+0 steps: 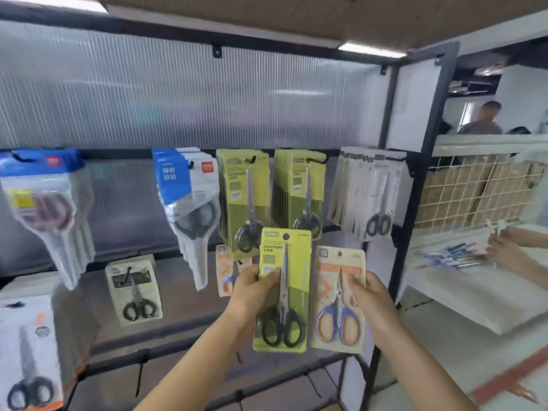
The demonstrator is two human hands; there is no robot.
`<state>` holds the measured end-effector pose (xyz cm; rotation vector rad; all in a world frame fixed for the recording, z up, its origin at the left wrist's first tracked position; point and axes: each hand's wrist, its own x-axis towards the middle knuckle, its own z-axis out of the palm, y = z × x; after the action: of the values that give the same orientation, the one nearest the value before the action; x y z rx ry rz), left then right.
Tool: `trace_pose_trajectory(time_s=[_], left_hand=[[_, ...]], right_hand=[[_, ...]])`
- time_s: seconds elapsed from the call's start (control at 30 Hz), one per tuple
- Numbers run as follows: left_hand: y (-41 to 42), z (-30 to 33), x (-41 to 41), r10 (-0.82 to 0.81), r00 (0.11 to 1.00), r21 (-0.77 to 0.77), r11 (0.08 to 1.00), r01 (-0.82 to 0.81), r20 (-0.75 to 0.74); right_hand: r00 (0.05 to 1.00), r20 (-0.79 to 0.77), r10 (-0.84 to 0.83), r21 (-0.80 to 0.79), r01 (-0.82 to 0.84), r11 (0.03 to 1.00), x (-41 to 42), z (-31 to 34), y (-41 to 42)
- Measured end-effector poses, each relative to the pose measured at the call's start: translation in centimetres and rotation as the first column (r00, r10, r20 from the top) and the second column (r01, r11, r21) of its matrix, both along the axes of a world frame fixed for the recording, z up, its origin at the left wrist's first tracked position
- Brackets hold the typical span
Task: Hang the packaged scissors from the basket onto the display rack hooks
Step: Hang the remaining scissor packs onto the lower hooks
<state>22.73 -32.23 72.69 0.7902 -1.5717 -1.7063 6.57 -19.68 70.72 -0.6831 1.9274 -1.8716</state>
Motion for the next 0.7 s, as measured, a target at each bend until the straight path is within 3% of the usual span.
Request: trace_pose_trajectory(time_s=[0.37, 0.7], left_hand=[[-0.1, 8.8, -6.9, -0.055, 0.993, -0.153, 0.987, 0.039, -0.103], [-0.3, 11.0, -10.9, 0.055, 0.991, -0.051, 0.997, -0.061, -0.118]], right_hand=[[0.985, -0.118, -0.122, -0.158, 0.103, 0.982, -4.0, 7.3, 0.5], [0.986, -0.137, -0.095, -0.137, 0.076, 0.988, -6.7, 8.8, 1.0]])
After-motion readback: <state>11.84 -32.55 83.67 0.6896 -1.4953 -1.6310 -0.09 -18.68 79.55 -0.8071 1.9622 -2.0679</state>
